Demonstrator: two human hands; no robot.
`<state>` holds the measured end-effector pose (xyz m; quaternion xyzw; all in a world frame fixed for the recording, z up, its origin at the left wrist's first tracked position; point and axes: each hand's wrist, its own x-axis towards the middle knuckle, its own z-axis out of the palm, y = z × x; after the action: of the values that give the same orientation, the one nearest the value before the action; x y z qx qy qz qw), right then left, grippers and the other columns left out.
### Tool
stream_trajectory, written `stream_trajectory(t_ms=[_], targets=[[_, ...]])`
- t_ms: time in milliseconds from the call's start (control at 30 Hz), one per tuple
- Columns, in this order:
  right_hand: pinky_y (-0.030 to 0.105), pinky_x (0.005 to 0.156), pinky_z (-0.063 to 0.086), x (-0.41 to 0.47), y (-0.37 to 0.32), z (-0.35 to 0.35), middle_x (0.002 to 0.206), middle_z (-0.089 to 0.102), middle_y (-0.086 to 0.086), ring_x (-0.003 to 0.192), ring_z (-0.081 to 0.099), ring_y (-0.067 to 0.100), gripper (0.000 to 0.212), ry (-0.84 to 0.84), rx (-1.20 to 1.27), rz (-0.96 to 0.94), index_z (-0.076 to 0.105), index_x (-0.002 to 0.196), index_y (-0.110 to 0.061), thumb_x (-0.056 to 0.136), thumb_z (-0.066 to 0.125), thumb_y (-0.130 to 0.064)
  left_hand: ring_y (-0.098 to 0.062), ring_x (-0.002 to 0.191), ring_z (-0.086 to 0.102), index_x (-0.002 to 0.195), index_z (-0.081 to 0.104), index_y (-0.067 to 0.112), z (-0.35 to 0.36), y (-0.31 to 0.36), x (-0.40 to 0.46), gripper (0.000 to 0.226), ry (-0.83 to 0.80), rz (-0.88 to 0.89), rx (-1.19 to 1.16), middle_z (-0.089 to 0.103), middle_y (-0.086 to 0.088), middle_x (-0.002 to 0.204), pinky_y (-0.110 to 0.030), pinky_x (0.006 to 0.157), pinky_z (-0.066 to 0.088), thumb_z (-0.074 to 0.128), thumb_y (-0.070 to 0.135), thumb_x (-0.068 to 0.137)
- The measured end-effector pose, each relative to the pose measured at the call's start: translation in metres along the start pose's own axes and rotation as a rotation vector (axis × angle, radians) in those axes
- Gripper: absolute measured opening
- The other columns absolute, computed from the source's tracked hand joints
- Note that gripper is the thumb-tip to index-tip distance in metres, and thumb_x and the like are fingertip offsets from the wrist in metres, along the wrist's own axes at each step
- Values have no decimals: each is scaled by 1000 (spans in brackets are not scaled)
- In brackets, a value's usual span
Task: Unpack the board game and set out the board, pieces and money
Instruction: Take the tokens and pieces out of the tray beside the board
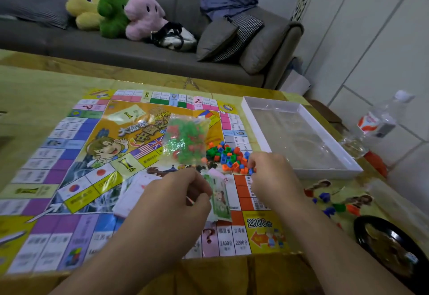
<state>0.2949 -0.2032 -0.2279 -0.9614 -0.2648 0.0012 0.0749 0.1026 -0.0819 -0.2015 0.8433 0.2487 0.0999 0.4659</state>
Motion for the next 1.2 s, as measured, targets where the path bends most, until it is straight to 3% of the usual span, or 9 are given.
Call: stream_trajectory(t_ms=[100, 267, 500, 667, 967, 1100, 1200], targets=[[32, 60, 63, 1, 12, -2, 107, 69, 5, 87, 68, 19, 18, 19, 174, 17, 63, 98, -26, 101, 65, -8, -9, 76, 69, 88, 67, 34, 2, 0, 1, 16, -3, -16, -16, 72, 11, 83, -35, 72, 59, 62, 23, 98], [10, 43, 46, -6, 25, -18, 86, 66, -15, 74, 66, 3, 12, 68, 402, -20, 64, 97, -32, 99, 73, -24, -8, 72, 70, 84, 68, 33, 6, -2, 1, 21, -13, -44, -56, 73, 13, 77, -27, 57, 52, 61, 17, 96], [21, 54, 58, -7, 25, 0, 113, 74, 1, 90, 73, 15, 10, -20, 237, 0, 60, 99, -29, 101, 69, -29, -5, 69, 71, 89, 69, 29, 12, 2, -4, 22, -32, -52, -94, 74, 11, 77, -20, 54, 49, 59, 12, 98], [33, 64, 65, -7, 24, -3, 114, 70, 0, 93, 69, 17, 13, 34, 237, -27, 58, 102, -27, 101, 70, -23, -3, 69, 71, 88, 68, 30, 11, 5, -4, 23, -38, -47, -101, 74, 12, 76, -19, 54, 50, 58, 11, 99], [37, 63, 66, -13, 26, -8, 104, 72, -2, 89, 71, 16, 11, 148, 310, -49, 62, 101, -29, 101, 69, -21, -6, 69, 72, 88, 69, 28, 11, 6, -1, 24, -38, -44, -133, 75, 10, 76, -25, 56, 53, 58, 9, 98], [30, 60, 65, -14, 26, -6, 106, 71, -4, 91, 72, 15, 29, 74, 312, -25, 60, 128, -31, 102, 68, -19, -7, 67, 72, 88, 68, 28, 11, 6, -1, 24, -38, -46, -139, 75, 9, 76, -26, 57, 55, 58, 8, 99], [15, 55, 56, -23, 23, -16, 94, 66, -13, 88, 69, 9, 20, 131, 408, -11, 64, 108, -30, 98, 73, -14, -10, 67, 74, 90, 69, 25, 11, 6, -2, 24, -42, -53, -181, 76, 7, 77, -31, 58, 59, 57, 7, 99]])
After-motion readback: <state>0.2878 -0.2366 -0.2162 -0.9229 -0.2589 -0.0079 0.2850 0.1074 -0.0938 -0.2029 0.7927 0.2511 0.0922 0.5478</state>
